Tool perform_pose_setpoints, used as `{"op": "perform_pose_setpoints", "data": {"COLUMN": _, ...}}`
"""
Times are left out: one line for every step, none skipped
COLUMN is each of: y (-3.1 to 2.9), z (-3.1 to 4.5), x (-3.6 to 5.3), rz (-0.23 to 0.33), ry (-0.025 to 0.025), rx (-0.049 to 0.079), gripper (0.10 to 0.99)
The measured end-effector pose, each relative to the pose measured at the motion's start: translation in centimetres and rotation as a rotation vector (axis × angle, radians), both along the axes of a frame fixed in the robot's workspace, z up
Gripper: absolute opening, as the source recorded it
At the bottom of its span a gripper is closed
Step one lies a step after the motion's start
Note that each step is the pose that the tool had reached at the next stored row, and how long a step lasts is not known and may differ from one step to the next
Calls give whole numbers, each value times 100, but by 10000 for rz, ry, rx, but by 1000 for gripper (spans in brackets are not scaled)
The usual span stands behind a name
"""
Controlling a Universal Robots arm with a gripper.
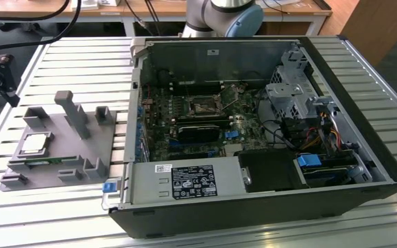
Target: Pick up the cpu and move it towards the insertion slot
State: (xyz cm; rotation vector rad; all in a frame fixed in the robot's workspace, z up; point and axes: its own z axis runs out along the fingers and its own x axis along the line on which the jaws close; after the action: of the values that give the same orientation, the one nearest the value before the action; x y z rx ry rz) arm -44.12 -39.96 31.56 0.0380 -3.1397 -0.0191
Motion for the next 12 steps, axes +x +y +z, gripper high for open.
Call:
{"op": "perform_pose_setpoints", "data": {"y": 0, "z": -9, "x": -4, "rz": 3, "ry": -1, "rx": -3, "gripper": 588}}
{"op": "perform_pose_setpoints", "data": {"y": -1, "z": -20, "x": -10, "rz": 7, "ry": -1, "rx": -7, "gripper": 588}}
{"op": "perform_pose_setpoints", "data": {"y": -3, "z": -35, "x": -15, "rz": 13, "ry": -2, "rx": -9, "gripper": 588}}
{"op": "perform_pose_setpoints", "data": {"y": -5, "z": -49, "x": -18, "rz": 18, "ry": -2, "rx": -13, "gripper": 588}}
{"op": "perform_pose_setpoints", "data": {"y": -7, "z": -64, "x": -22, "rz": 24, "ry": -1, "rx": -16, "gripper": 588}}
{"op": "perform_pose_setpoints", "data": {"y": -8, "z": -78, "x": -27, "rz": 29, "ry": -1, "rx": -20, "gripper": 588}}
{"op": "perform_pose_setpoints", "data": {"y": -8, "z": -91, "x": -27, "rz": 37, "ry": 2, "rx": -27, "gripper": 588}}
{"op": "perform_pose_setpoints", "data": {"y": -8, "z": -102, "x": -27, "rz": 42, "ry": 15, "rx": -39, "gripper": 588}}
{"op": "perform_pose_setpoints", "data": {"y": -8, "z": -113, "x": -29, "rz": 47, "ry": 17, "rx": -43, "gripper": 588}}
{"op": "perform_pose_setpoints", "data": {"y": -8, "z": -122, "x": -32, "rz": 51, "ry": 17, "rx": -43, "gripper": 588}}
{"op": "perform_pose_setpoints", "data": {"y": -8, "z": -132, "x": -34, "rz": 55, "ry": 17, "rx": -43, "gripper": 588}}
{"op": "perform_pose_setpoints", "data": {"y": -9, "z": -143, "x": -35, "rz": 58, "ry": 18, "rx": -44, "gripper": 588}}
